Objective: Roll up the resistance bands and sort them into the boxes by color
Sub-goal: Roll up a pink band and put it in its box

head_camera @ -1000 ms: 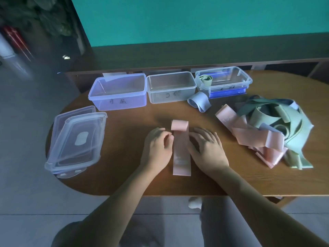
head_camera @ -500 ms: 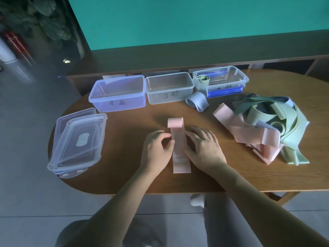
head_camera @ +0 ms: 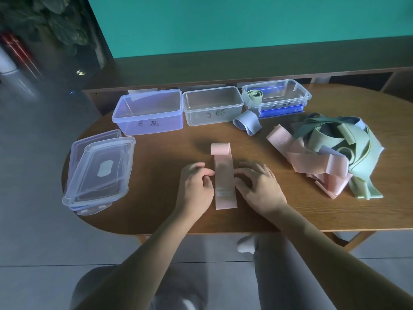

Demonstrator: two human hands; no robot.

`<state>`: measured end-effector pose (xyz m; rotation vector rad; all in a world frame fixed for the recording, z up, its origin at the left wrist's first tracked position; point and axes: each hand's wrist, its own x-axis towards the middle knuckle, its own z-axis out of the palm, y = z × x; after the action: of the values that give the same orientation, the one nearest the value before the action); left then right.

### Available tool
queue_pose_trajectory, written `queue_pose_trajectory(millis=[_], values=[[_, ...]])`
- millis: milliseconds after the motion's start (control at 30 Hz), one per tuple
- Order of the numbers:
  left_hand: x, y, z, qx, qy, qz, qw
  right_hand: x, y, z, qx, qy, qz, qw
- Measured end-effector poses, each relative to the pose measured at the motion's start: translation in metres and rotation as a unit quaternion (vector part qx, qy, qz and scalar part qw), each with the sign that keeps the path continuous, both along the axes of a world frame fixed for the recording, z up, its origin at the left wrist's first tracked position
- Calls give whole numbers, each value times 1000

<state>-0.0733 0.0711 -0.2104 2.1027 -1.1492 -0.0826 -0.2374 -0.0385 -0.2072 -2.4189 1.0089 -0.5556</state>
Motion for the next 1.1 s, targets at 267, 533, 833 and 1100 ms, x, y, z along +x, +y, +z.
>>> queue_pose_trajectory(millis=[267, 533, 833, 1100], values=[[-6, 7, 1, 2, 14, -9, 1000, -3, 6, 2, -12, 26, 18, 999], [-7, 41, 16, -82, 86, -172, 978, -26, 20, 6, 69, -103, 124, 985], [-6, 49, 10, 2, 3, -204, 979, -28, 22, 1, 32, -80, 161, 983], [-10, 43, 1, -48, -80, -169, 981, -26, 30, -2, -3, -75, 128, 989]])
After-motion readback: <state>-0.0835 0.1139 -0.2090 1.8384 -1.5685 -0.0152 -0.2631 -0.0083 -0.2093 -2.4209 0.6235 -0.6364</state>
